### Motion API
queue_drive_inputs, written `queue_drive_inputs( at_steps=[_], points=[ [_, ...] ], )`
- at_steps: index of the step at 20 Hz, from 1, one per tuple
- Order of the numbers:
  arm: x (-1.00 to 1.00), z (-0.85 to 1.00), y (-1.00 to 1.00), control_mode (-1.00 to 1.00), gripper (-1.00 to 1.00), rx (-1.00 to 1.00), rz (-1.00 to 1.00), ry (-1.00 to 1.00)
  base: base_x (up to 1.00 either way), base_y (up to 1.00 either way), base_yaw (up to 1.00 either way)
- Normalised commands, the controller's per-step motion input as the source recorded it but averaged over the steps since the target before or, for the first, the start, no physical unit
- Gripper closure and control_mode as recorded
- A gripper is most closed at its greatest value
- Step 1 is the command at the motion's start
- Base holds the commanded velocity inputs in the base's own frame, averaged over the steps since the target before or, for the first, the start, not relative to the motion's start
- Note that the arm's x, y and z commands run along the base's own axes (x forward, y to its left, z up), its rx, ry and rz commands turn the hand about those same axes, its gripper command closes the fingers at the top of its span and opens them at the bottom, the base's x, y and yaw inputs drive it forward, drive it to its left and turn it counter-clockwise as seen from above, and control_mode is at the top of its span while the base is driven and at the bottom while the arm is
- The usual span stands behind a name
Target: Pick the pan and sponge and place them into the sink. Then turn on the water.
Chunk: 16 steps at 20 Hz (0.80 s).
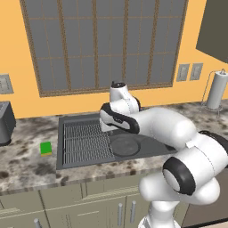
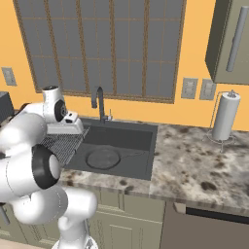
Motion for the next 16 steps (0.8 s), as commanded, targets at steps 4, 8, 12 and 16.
queue_drive_inputs(
  at_steps=[4, 8, 12, 16],
  points=[
    [-0.04, -0.01, 0.62, -1.00, -1.00, 0.00, 0.03, -0.05, 0.00, 0.00, 0.00],
    [0.02, 0.00, 0.61, -1.00, -1.00, 0.00, 0.03, -0.02, 0.00, 0.00, 0.00],
    [0.08, 0.02, 0.62, -1.00, -1.00, 0.00, 0.01, 0.00, 0.00, 0.00, 0.00],
    [0.04, 0.02, 0.62, -1.00, -1.00, 0.00, 0.00, 0.00, 0.00, 0.00, 0.00]
  ],
)
